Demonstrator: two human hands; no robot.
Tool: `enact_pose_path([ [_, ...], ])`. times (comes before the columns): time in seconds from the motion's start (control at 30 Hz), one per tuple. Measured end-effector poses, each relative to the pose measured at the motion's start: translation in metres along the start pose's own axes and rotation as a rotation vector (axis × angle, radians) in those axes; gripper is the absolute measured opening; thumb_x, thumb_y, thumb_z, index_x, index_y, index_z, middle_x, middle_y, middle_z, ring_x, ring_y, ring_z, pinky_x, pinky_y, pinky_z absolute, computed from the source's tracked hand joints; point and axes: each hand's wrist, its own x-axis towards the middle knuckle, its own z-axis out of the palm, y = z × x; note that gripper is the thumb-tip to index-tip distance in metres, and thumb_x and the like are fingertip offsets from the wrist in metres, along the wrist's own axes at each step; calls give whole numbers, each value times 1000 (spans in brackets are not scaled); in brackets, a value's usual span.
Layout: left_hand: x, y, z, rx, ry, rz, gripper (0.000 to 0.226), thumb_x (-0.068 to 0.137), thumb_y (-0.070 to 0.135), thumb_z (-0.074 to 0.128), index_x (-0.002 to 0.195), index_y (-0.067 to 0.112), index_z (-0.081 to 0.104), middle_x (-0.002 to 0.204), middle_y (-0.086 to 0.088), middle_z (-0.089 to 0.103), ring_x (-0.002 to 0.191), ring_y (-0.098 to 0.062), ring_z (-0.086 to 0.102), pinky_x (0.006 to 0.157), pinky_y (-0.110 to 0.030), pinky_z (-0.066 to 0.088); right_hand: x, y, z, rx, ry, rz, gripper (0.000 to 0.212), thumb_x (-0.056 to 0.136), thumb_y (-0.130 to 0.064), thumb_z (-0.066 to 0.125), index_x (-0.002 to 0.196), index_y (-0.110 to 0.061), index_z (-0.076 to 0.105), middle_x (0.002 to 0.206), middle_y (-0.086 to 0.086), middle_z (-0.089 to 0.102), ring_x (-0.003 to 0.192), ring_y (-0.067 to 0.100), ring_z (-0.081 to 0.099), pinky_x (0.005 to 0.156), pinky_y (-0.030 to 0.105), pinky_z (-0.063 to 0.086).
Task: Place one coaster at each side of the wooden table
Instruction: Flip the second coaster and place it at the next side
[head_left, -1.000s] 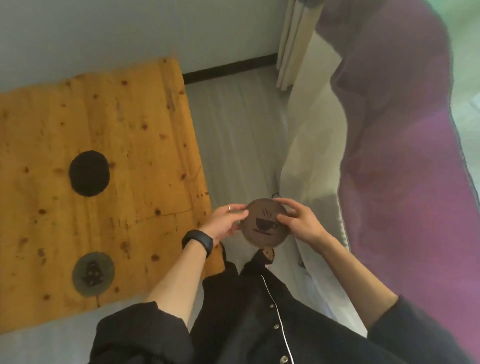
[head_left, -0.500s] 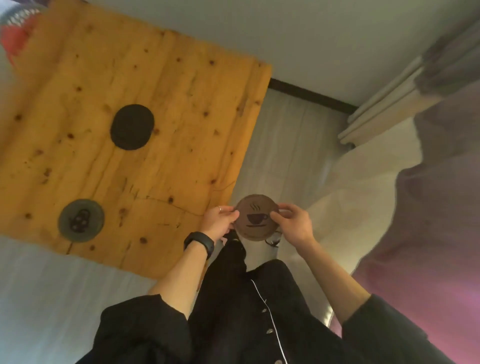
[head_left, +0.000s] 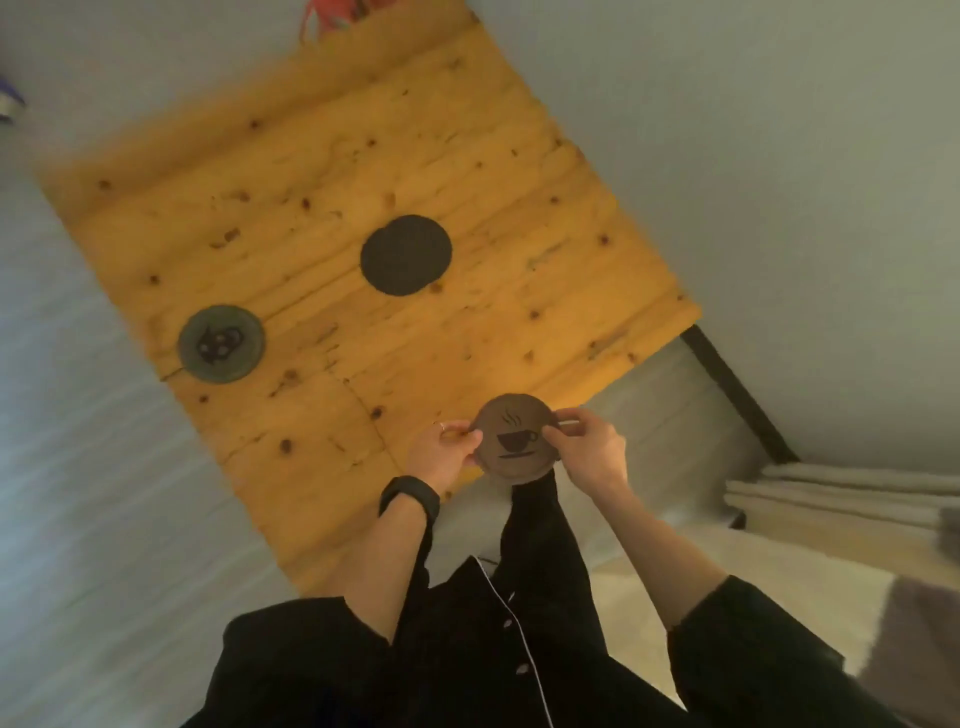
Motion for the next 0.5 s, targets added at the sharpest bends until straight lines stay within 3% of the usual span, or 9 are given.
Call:
enact_pose_path([
  [0.1, 14, 13, 16, -94, 84, -66, 32, 93, 11, 64, 123, 4, 57, 122, -19, 65, 112, -34, 63, 84, -34, 53, 42, -13, -8, -132, -94, -106, 13, 86, -38, 72, 94, -34, 62, 76, -18, 66, 73, 9, 63, 58, 24, 46],
  [0.23, 34, 12, 38, -115, 279, -91, 34, 90, 18, 68, 122, 8, 63, 123, -14, 67, 114, -33, 61, 97, -43, 50, 95, -20, -13, -316, -242, -242, 13, 91, -39, 66, 98, -31, 59, 82, -12, 64, 73, 10, 58, 57, 26, 40],
  [0.4, 47, 7, 68, -80, 511, -133, 26, 91, 27, 66, 116, 18, 67, 119, -4, 69, 111, -26, 62, 95, -38, 51, 142, -13, -8, -485, -344, -410, 18, 94, -40, 61, 105, -26, 65, 88, -13, 60, 81, 10, 56, 68, 25, 41],
  [0.5, 52, 5, 74, -94, 570, -151, 29, 92, 28, 65, 119, 19, 67, 118, -5, 69, 110, -28, 62, 95, -41, 52, 155, -9, -2, -482, -395, -418, 8, 93, -44, 62, 95, -37, 59, 77, -28, 56, 75, -1, 58, 58, 9, 33],
])
